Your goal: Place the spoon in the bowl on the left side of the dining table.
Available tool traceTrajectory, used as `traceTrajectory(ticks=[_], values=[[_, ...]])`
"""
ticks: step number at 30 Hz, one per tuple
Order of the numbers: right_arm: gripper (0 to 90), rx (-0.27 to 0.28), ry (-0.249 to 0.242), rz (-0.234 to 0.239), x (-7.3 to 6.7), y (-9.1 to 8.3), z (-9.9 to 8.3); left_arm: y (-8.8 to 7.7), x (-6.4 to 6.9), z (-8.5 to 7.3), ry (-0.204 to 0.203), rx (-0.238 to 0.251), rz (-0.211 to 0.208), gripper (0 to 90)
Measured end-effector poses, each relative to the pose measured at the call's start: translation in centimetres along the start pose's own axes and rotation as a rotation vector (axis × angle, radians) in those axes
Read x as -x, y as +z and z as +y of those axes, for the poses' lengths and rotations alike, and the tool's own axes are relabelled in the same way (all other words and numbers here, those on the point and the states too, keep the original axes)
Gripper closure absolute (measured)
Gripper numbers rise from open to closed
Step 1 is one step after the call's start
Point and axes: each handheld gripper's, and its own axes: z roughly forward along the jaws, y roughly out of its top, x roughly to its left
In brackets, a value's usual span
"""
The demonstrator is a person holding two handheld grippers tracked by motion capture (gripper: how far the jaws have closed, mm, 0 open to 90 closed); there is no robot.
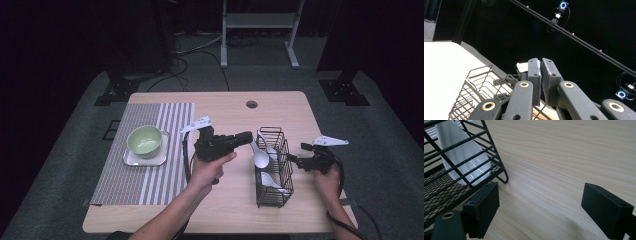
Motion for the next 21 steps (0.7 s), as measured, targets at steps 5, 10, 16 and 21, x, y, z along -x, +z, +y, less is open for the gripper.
traceTrajectory(ticks=[5, 10, 16, 21], values=[[13.7, 0.0, 0.001, -0.001, 0.0, 0.0, 0.0, -0.5, 0.0, 0.3, 0.004, 0.008, 0.009, 85.6], [13.7, -0.001, 0.004, 0.0, 0.0, 0.0, 0.0, -1.0, -0.1, 0.6, 0.004, 0.018, 0.018, 85.6], [13.7, -0.001, 0.003, -0.001, 0.0, 0.0, 0.0, -1.5, -0.4, 0.9, 0.002, 0.024, 0.036, 85.6], [13.7, 0.0, 0.008, 0.001, 0.1, 0.0, 0.0, -1.9, -0.6, 1.0, 0.004, 0.03, 0.045, 85.6]])
